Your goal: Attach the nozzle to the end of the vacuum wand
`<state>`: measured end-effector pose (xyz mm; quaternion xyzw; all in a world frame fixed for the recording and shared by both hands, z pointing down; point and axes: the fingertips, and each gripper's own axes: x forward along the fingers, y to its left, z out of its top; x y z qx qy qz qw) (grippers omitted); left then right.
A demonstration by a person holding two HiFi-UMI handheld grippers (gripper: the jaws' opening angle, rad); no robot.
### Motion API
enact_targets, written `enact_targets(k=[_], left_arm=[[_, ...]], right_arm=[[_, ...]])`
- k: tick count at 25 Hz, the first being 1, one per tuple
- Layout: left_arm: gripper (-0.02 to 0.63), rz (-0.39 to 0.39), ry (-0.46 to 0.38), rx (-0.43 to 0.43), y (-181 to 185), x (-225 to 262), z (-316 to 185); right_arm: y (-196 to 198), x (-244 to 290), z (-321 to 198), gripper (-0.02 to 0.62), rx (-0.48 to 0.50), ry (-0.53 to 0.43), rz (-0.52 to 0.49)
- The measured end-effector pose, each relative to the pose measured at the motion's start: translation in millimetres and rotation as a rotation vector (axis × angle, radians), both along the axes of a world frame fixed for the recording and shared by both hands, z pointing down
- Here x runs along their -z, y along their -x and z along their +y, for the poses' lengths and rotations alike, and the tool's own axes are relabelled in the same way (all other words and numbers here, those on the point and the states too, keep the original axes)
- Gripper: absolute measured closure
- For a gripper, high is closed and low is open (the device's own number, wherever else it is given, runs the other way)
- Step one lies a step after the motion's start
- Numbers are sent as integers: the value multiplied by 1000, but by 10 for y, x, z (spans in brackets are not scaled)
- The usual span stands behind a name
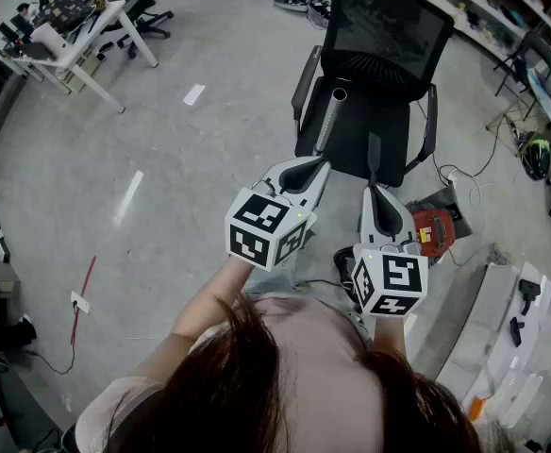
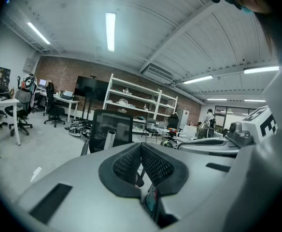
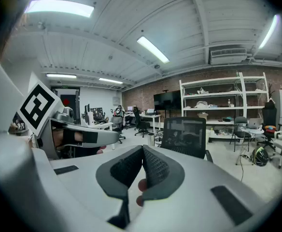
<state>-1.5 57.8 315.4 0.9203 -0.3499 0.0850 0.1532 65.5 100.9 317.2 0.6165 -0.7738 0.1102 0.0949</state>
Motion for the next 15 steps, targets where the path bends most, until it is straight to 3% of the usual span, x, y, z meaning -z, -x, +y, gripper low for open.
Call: enact_targets(k=[15], left_arm=[[589, -39, 17, -34, -11, -214, -604]], right_arm=[[-3, -111, -507, 569, -33, 14, -14]])
